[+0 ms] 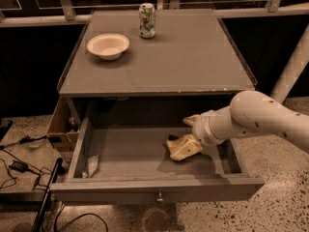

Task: Pick sponge from top drawer and place on counter

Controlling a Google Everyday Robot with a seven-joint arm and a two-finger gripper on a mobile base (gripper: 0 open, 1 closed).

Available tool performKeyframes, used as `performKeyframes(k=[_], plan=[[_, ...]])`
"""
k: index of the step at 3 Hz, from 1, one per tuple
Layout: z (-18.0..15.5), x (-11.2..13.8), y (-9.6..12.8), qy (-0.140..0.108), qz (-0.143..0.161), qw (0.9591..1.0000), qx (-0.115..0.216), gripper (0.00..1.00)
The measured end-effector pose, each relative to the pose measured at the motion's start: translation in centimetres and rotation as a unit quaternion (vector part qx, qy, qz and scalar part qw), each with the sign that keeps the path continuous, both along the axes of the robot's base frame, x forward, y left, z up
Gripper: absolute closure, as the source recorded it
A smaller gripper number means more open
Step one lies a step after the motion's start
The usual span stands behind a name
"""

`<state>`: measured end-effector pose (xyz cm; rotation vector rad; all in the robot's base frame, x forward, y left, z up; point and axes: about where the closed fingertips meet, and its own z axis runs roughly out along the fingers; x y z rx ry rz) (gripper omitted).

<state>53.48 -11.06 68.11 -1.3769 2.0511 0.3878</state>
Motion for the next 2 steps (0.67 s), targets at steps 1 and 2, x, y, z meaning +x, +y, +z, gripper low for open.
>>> performKeyframes(k=[1,2], plan=[[0.38,0.56,-0.57,0.007,-0.007,0.9999,-0.007,0.16],[-0.59,0.41,-1.34,0.008,-0.016,0.9998,-0.007,0.16]])
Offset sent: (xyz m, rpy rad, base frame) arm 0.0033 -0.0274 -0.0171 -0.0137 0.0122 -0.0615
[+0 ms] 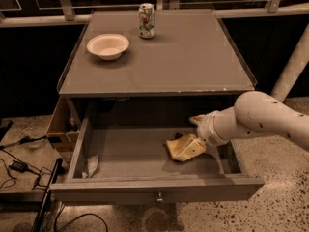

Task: Pick sponge from top drawer and place on counter

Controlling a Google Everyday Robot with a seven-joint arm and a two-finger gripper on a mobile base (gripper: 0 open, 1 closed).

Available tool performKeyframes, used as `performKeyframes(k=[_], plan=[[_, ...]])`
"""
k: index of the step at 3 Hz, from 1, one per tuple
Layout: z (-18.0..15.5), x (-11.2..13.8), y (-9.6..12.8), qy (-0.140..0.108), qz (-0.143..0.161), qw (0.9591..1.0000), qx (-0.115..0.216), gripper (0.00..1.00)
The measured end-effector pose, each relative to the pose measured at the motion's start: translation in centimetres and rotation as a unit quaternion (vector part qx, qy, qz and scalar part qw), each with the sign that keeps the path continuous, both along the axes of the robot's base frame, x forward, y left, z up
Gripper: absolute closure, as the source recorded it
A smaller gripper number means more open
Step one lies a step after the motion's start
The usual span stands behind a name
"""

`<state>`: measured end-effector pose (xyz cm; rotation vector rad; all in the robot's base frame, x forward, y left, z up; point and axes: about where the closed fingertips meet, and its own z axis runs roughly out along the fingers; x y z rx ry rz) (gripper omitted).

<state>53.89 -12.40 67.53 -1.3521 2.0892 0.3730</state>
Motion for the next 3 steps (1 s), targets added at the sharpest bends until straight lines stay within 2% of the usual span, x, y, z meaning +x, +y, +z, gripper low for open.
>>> performKeyframes(k=[2,3], plan=[[-3.5,-0.4,-1.3,-0.013,-0.021,0.9995,0.02,0.17],[-4.8,0.0,-1.7,-0.025,-0.029,0.9989,0.027,0.14]])
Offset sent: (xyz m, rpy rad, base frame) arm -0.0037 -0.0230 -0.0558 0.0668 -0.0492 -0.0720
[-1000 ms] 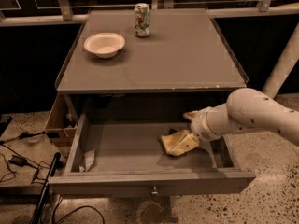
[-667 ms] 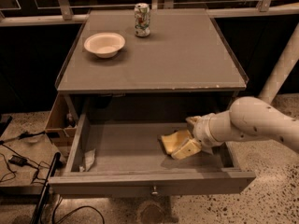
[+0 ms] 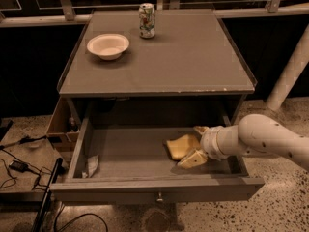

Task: Pick sponge from top drawer and place on counter

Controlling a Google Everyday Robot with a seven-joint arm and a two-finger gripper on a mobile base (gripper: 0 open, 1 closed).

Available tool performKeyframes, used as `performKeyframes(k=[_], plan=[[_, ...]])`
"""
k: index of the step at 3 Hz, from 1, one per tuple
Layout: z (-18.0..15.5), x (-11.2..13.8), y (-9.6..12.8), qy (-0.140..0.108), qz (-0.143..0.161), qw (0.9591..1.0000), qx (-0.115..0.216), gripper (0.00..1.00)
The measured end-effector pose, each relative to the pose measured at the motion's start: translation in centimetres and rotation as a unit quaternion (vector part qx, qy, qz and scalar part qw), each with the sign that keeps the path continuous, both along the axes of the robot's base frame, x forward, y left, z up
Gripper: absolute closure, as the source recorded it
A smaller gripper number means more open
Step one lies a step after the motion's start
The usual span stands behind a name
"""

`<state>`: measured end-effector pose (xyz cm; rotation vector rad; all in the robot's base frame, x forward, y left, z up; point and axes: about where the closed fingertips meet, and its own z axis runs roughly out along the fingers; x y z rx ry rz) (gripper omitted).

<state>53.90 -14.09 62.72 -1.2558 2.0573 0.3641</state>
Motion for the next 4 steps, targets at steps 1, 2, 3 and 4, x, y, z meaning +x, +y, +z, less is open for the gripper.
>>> performKeyframes(k=[1,2,3,4], plan=[[-1.0,0.5,-0.4,-0.008,-0.01,0.9999,0.001,0.06],[-1.7,1.0,-0.6,-0.009,-0.02,0.9998,0.0,0.03],[-2.5,1.4,-0.6,-0.004,-0.032,0.9995,-0.001,0.04],[-3.4,1.3,-0.3,0.008,-0.042,0.9991,-0.006,0.06]])
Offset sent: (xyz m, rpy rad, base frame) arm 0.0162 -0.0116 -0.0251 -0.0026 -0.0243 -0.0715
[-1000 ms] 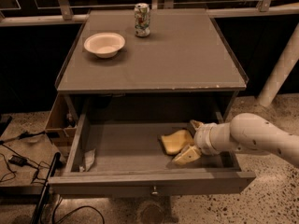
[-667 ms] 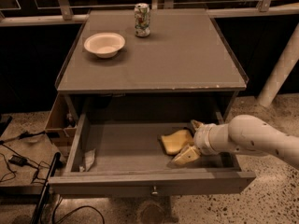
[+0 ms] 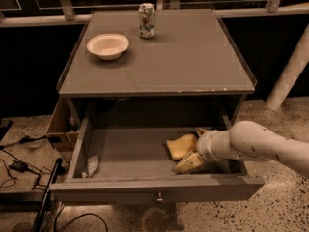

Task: Pick sponge from top drawer and place on counter

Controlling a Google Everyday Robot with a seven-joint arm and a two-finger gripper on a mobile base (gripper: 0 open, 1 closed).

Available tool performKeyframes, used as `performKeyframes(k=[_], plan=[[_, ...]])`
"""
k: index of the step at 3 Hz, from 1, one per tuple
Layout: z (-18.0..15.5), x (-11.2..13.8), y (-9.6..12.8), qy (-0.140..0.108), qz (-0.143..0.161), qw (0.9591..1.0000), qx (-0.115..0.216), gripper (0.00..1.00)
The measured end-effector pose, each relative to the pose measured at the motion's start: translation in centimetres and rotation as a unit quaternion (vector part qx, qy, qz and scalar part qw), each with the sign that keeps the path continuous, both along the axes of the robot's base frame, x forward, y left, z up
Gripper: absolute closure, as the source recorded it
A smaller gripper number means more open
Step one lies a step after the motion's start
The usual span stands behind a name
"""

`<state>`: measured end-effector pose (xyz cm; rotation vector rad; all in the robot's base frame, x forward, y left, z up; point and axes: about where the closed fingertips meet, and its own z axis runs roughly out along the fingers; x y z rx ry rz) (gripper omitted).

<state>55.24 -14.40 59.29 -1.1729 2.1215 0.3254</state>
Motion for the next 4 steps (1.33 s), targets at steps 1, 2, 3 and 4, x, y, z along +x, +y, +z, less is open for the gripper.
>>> performKeyframes(k=[1,2,3,4], plan=[[-0.74,-0.12,0.3,0.013,-0.008,0.9999,-0.004,0.16],[-1.1,-0.35,0.45,0.028,-0.015,0.9995,-0.004,0.35],[-0.79,-0.37,0.45,0.029,-0.015,0.9995,-0.004,0.58],[-0.39,-0.37,0.45,0.029,-0.015,0.9995,-0.004,0.81]])
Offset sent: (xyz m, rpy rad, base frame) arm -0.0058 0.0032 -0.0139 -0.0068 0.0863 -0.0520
